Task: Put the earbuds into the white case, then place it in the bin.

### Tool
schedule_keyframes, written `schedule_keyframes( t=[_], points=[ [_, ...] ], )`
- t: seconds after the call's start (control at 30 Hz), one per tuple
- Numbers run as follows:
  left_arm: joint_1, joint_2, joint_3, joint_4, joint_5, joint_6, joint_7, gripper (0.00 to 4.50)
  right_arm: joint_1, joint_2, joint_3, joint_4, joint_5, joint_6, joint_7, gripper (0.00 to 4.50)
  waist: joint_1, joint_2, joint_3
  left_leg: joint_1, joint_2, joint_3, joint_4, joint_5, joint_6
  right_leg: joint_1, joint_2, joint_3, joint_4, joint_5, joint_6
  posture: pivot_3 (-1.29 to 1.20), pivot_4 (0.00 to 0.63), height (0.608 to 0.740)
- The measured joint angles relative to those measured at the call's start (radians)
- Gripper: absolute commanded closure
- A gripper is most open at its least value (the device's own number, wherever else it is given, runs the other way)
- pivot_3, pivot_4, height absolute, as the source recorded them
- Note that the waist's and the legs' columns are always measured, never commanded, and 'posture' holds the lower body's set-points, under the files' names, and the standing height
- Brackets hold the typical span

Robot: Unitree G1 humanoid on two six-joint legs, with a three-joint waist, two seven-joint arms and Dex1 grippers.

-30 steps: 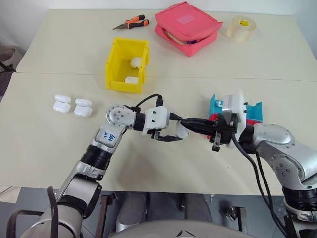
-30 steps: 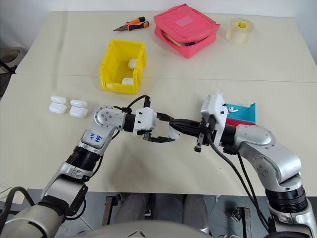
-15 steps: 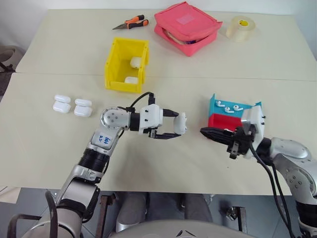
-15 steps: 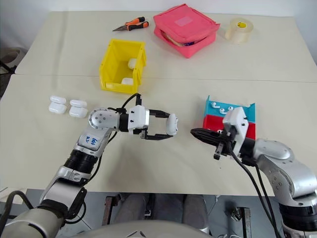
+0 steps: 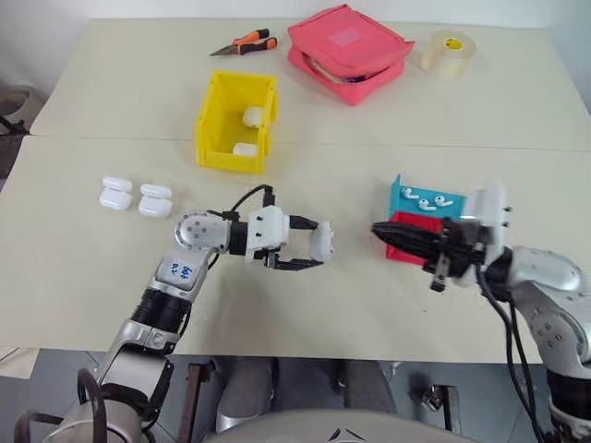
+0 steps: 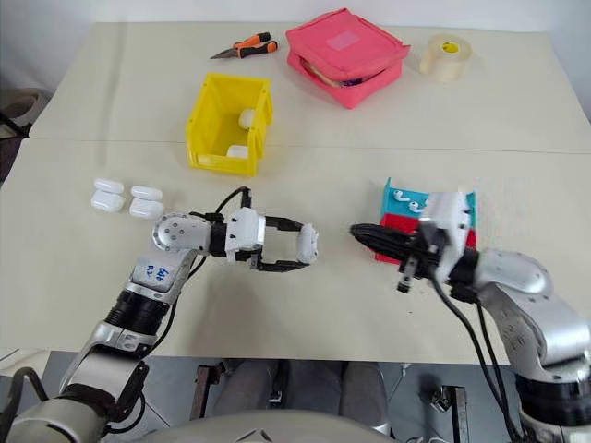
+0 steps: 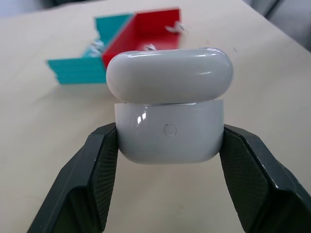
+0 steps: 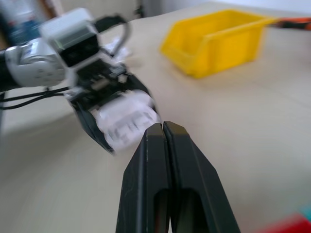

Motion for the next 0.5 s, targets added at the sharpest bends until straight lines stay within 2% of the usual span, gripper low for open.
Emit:
schedule_keyframes(
  t=[0.27,0.5],
  points=[
    [-0.037,-0.051,-0.037,-0.001,0.017,0.027,0.008,1.74,-0.159,-0.004,0.152,-0.011,-0.058,0.126,-0.073,4.46,-0.004,0.0,0.0,-0.001,0.0,0.0,-0.002,0.0,0.0,-0.002,0.0,0.0,-0.001,0.0,0.0,0.0,0.15,0.74],
    [-0.018,-0.049,-0.029,-0.002,0.014,0.047,0.021,1.74,-0.084,-0.038,0.146,0.013,-0.093,0.12,-0.049,4.46,-0.001,0.0,0.0,-0.002,0.0,0.0,-0.002,0.0,0.0,-0.001,0.0,-0.001,-0.001,0.0,0.0,0.0,0.15,0.74]
  ],
)
